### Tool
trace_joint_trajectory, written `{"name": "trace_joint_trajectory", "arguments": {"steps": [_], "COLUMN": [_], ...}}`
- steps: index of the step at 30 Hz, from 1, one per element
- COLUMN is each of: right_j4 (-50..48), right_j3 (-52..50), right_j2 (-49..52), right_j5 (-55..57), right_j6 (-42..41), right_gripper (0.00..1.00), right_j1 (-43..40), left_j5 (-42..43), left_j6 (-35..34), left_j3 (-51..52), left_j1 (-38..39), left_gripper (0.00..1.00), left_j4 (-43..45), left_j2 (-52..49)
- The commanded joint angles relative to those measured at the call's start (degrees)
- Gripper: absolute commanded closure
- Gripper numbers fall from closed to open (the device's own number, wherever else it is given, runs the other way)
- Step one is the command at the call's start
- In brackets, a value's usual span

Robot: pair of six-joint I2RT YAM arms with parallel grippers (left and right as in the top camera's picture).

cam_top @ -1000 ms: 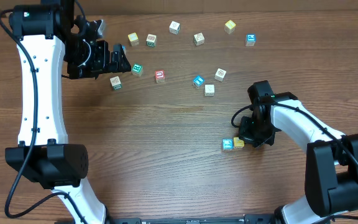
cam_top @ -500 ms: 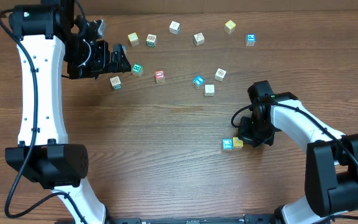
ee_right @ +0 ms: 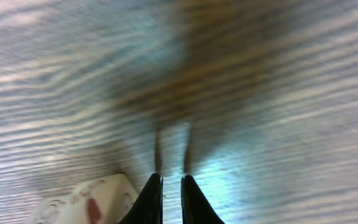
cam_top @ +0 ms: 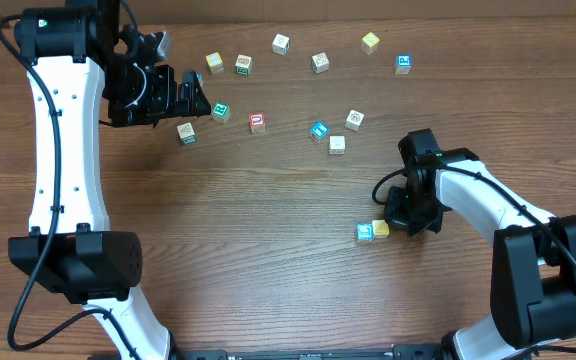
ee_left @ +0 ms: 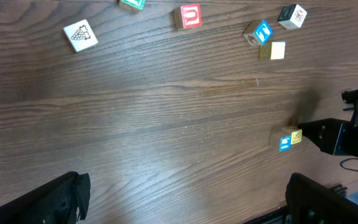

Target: Form a horizontal line

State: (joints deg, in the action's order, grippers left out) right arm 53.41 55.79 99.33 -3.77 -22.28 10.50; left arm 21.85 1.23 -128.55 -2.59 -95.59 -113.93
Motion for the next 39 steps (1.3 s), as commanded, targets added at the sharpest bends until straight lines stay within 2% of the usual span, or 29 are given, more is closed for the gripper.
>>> {"name": "trace_joint_trajectory", "arguments": {"steps": [1, 9, 18, 22, 32, 39], "right_j4": [1.9, 10.2, 13.9, 14.5, 6.1, -3.0], "right_j3": [-0.2, -0.3, -0.3, -0.4, -9.7, -17.0], "right_j2": [0.5, -1.4, -19.7, -22.5, -22.0, -22.0], "right_j5": [2.4, -0.6, -1.5, -2.2, -2.5, -2.6], "right_j6": [-0.2, -0.2, -1.7, -2.0, -11.8, -13.9], "right_gripper": [0.95, 0.96, 0.96, 0.96, 0.96, 0.96], "right_j1": [-0.2, -0.1, 0.0, 1.2, 15.3, 18.7], "left_j5": [0.0, 0.0, 0.0, 0.0, 0.0, 0.0], "left_j6": [-0.1, -0.1, -0.1, -0.1, -0.1, -0.1], "left_j3": [-1.2, -1.2, -1.2, -1.2, -1.2, -1.2], "left_j1": [0.4, 0.4, 0.4, 0.4, 0.4, 0.4], "left_gripper": [0.0, 0.0, 0.0, 0.0, 0.01, 0.01], "left_j4": [0.1, 0.1, 0.1, 0.1, 0.1, 0.1], "left_j2": [-0.5, -0.5, -0.5, -0.5, -0.5, -0.5]}}
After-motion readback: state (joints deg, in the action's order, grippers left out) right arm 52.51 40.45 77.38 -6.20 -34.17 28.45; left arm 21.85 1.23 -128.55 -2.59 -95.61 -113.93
